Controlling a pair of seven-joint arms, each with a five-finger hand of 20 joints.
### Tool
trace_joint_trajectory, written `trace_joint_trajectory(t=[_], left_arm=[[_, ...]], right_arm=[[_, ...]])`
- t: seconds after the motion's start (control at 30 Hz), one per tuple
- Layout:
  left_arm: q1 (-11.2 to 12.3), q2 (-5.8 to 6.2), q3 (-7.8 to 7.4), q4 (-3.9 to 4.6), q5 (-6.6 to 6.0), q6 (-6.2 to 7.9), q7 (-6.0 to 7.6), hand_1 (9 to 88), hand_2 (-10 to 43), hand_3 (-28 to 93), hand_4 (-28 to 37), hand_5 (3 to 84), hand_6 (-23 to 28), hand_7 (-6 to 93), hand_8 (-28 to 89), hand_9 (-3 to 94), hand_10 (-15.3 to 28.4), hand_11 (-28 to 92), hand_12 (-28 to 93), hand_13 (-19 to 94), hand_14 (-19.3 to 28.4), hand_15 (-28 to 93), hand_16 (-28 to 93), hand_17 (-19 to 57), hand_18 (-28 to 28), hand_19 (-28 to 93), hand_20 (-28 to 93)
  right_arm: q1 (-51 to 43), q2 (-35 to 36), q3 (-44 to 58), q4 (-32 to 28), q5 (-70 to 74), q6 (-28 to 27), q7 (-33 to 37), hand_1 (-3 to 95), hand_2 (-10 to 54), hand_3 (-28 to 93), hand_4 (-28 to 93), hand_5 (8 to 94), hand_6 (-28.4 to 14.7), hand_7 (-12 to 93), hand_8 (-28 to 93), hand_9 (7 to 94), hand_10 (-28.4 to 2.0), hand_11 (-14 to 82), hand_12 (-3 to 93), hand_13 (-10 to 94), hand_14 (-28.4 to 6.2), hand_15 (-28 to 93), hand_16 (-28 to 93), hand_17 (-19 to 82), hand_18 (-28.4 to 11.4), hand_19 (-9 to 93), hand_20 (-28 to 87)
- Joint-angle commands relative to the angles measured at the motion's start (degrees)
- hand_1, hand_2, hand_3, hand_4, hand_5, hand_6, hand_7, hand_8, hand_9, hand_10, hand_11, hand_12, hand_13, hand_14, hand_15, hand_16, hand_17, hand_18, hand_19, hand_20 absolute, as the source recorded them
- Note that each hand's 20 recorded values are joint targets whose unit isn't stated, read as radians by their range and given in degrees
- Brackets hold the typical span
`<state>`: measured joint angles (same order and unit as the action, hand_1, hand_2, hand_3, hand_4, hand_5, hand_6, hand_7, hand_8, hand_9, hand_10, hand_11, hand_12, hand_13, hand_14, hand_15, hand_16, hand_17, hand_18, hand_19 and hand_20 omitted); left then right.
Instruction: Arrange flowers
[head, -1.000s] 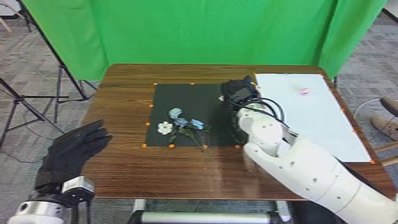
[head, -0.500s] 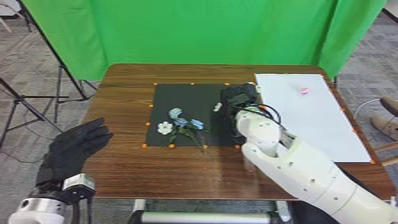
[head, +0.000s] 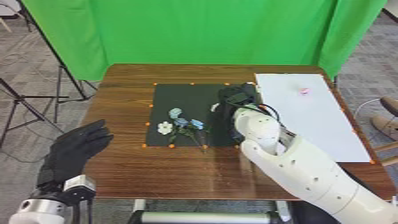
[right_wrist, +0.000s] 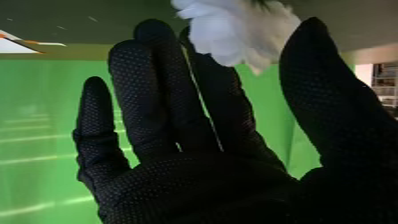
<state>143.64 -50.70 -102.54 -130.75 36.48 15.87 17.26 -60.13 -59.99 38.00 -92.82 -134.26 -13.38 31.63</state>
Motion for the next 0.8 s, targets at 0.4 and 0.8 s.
trace_joint_trajectory(t=[0.4,0.8], left_arm=[[2.3,0.75,1.08,-0.44,-0.89,1.41,3.39,28.0,6.3,82,-12.2,46.0,14.1,12.9,-8,38.2,22.6,35,8,28,28.4,58,-13,-9.6,21.4,58,11],[0.9,0.11,2.20,-0.30,-0.39,0.96,2.87,27.8,6.3,82,-12.1,45.9,14.0,12.9,-8,38.1,22.5,35,8,28,28.4,58,-13,-9.6,21.4,58,11]], right_arm=[[2.5,19.6,6.8,-2.2,6.5,7.6,1.2,22.1,-1.9,88,-26,55.2,-8.5,16,-11,49.3,-24.0,33.1,19.9,35,-24.4,79,15,3,-28.4,63,46],[-3.9,13.2,21.3,8.8,4.0,1.0,3.0,22.3,-0.8,90,-27,53.0,-6.5,19,-13,49.3,-19.8,31.0,18.7,36,-20.5,78,14,3,-27.3,65,42]])
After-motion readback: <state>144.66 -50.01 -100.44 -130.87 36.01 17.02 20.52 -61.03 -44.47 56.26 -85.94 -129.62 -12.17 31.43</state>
